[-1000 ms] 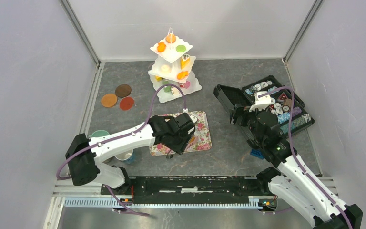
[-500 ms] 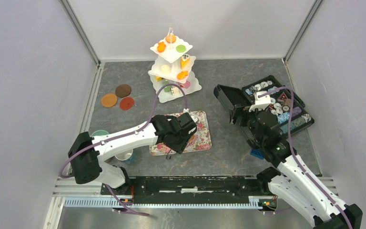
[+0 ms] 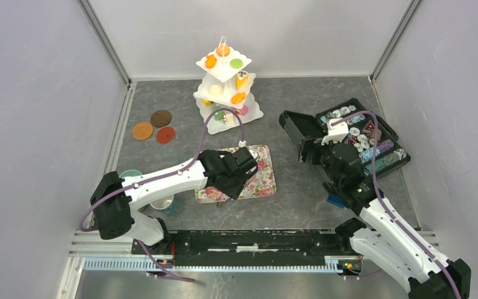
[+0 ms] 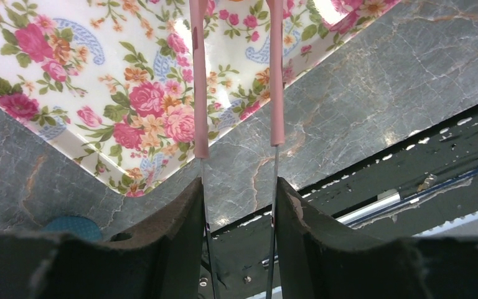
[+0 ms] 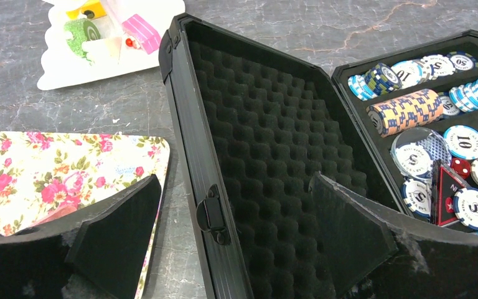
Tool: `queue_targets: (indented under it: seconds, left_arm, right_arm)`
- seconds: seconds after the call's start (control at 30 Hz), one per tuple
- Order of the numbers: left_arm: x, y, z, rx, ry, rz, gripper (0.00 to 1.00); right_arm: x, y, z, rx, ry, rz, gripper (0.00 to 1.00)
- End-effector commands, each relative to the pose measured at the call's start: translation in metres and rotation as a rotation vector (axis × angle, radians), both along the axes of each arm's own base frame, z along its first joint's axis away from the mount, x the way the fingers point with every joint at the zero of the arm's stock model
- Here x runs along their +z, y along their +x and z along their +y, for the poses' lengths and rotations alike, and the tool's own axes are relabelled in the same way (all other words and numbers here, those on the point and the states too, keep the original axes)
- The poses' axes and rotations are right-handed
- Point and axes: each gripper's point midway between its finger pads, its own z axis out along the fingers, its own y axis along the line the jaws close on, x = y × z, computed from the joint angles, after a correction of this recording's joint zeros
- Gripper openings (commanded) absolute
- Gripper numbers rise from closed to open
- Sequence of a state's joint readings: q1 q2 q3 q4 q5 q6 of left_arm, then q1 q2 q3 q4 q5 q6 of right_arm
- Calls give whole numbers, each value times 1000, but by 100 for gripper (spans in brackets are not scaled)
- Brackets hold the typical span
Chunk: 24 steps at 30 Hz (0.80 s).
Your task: Serve the afternoon tea
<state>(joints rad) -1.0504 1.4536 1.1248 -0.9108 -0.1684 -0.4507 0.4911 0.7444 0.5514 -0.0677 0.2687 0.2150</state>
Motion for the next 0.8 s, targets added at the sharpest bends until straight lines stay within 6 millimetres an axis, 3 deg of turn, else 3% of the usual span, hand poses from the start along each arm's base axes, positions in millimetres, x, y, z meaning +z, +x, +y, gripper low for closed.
queue_targets:
  seconds: [0.0,0.5,0.67,0.77]
  left_arm:
    - [13,11,-1,74,-10,-49,2]
    - [54,27,-4,104,-177,-55,2]
    - [81,40,10,139,-236,-100,2]
    - [112,57,29,175,-256,-158,2]
  right_arm:
    - [17,4,5,12,33,-51,98]
    - [30,1,-3,-16,17,-71,98]
    - [29,1,-4,-19,20,-74,98]
    - [33,0,-4,-20,24,-79,98]
